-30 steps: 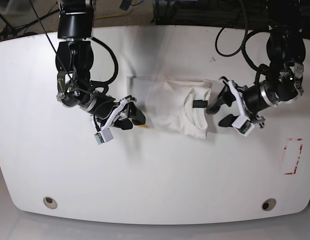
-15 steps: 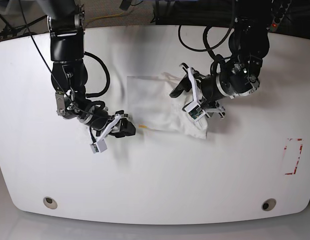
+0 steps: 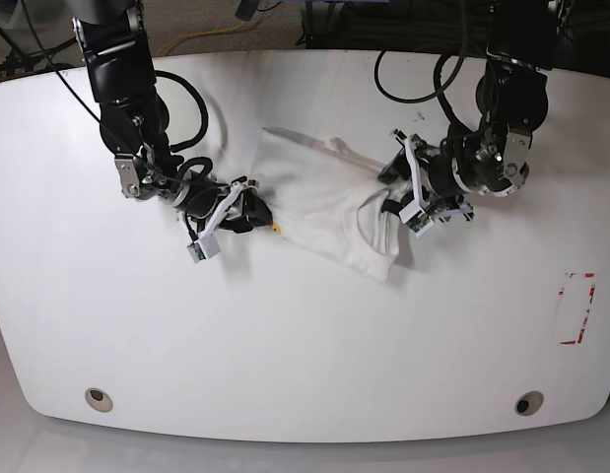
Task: Fold the T-shirt properly
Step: 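Grasp the folded bundle with the left gripper and lift it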
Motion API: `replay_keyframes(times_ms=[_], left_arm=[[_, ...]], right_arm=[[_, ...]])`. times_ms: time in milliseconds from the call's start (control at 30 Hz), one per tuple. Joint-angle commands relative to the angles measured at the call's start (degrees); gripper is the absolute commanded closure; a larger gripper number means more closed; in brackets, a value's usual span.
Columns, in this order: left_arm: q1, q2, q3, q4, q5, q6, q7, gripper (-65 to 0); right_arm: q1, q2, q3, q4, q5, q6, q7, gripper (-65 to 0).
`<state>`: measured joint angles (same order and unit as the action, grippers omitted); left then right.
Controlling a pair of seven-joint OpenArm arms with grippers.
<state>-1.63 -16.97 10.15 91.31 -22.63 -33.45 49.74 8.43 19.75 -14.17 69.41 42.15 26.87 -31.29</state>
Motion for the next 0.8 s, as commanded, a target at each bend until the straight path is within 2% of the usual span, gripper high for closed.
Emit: replay_keyframes(times_ms=[0,167,333,433,500,600,767], left_arm=[[-3.3,-1.8,-0.2,-3.8,-0.4,0.0,-3.0,-30.1],[-10.4,-2.4,1.0,-13.0,-0.4,0.0,-5.1,-30.0],[-14.8,-3.0,1.1,-14.3,-0.6,0.0,-5.0,-30.0],[-16.1,-3.0,1.1,-14.1,-0.7,0.0,-4.8,-30.0],[-17.0,-3.1,1.0,-11.2,-0.7,0.0,-4.2,-30.0],[-16.9,-4.3,-0.5,-4.5,-0.6,0.0,-1.1,-30.1],[-13.6,-3.3,-4.0,6.9,-0.4,0.1,4.8,-30.6]], right_arm=[[-1.3,1.7,-0.8,4.5,-0.3,0.0,-0.1,-23.1],[-7.6,2.6,-1.4,12.8,-0.3,-0.1,-0.2,-23.1],[-11.2,2.4,-4.1,18.7,-0.3,-0.3,-0.3,-23.1],[-11.4,0.2,-8.2,20.2,-0.3,-4.2,-0.3,-23.1],[-10.9,-1.2,-10.7,20.4,-0.3,-7.7,-0.3,-23.1],[-9.0,-2.9,-14.4,20.3,-0.3,-10.1,-0.3,-23.1],[-7.6,-3.4,-15.3,20.6,0.1,-10.5,-0.3,-23.1]])
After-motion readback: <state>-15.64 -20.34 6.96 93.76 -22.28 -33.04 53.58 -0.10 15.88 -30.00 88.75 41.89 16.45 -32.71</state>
